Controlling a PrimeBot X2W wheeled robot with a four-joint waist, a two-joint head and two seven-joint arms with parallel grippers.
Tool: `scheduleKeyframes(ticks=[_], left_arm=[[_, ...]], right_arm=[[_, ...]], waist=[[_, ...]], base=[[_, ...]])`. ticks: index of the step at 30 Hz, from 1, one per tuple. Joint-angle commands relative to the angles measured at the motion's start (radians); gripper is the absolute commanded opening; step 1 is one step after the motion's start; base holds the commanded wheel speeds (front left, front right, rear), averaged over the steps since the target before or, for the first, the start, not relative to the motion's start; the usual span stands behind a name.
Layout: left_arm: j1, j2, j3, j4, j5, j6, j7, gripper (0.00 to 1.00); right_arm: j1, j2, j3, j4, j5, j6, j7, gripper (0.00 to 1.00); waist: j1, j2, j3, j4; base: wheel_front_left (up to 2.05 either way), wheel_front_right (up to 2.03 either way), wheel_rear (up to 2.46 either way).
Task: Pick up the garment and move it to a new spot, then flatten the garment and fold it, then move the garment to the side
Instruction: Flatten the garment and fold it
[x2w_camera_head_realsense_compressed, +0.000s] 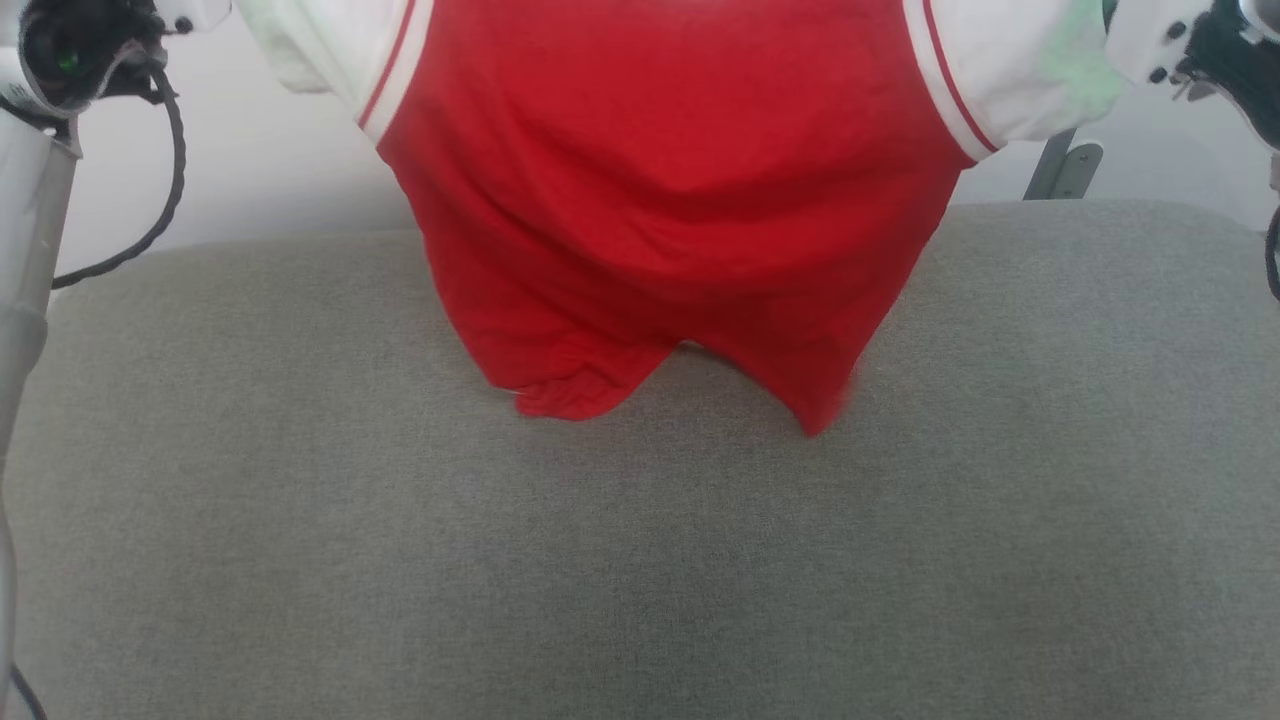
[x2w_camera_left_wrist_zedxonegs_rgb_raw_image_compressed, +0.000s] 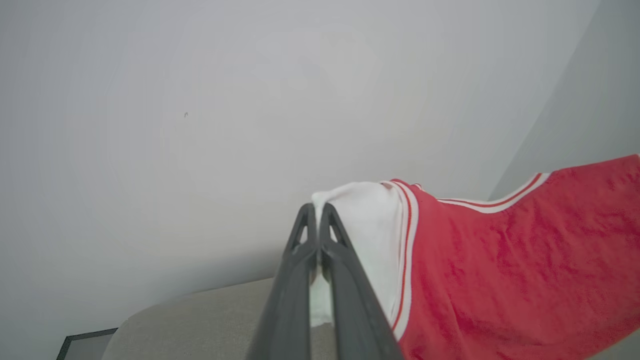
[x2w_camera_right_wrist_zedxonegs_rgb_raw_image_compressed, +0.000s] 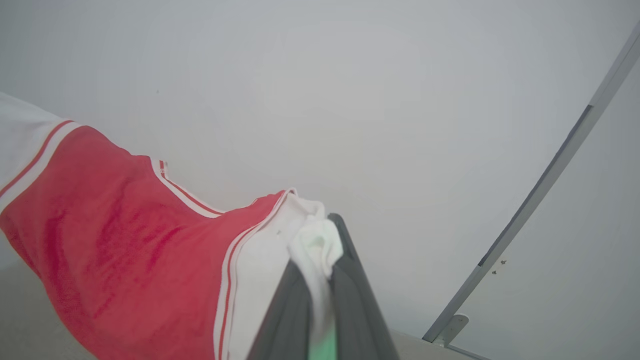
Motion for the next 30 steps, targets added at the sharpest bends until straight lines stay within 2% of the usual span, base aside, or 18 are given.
scheduleKeyframes(ticks=[1,10,16,21,25,30], left_arm=[[-0.012,-0.001,0.004,0.002,0.003,-0.006,-0.013,0.0],[-0.044,-0.004,0.004,0.024,0.021,-0.024,-0.082,0.0],[-0.071,-0.004,0.003,0.041,0.038,-0.04,-0.142,0.0],[-0.131,-0.019,0.012,0.073,0.048,-0.058,-0.224,0.0],[-0.194,-0.033,0.014,0.108,0.068,-0.077,-0.309,0.0],[-0.295,-0.046,0.014,0.15,0.105,-0.094,-0.444,0.0]], right_arm=[[-0.02,0.001,0.018,0.015,0.005,0.0,-0.024,0.0],[-0.098,-0.001,0.111,0.095,0.029,0.0,-0.104,0.0],[-0.142,-0.002,0.15,0.159,0.029,0.0,-0.164,0.0],[-0.218,0.013,0.19,0.239,0.011,0.0,-0.234,0.0],[-0.297,0.029,0.225,0.297,-0.032,0.0,-0.317,0.0],[-0.411,0.048,0.243,0.39,-0.105,-0.001,-0.48,0.0]], waist=[[0.0,0.0,-0.001,0.001],[0.0,0.0,0.02,0.005],[0.0,0.0,0.076,0.01],[0.0,0.0,0.168,0.02],[0.0,0.0,0.247,0.026],[0.0,0.0,0.34,0.034]], base=[[0.0,0.0,0.0],[0.0,0.0,0.0],[0.0,0.0,0.0],[0.0,0.0,0.0],[0.0,0.0,0.0],[0.0,0.0,0.0]])
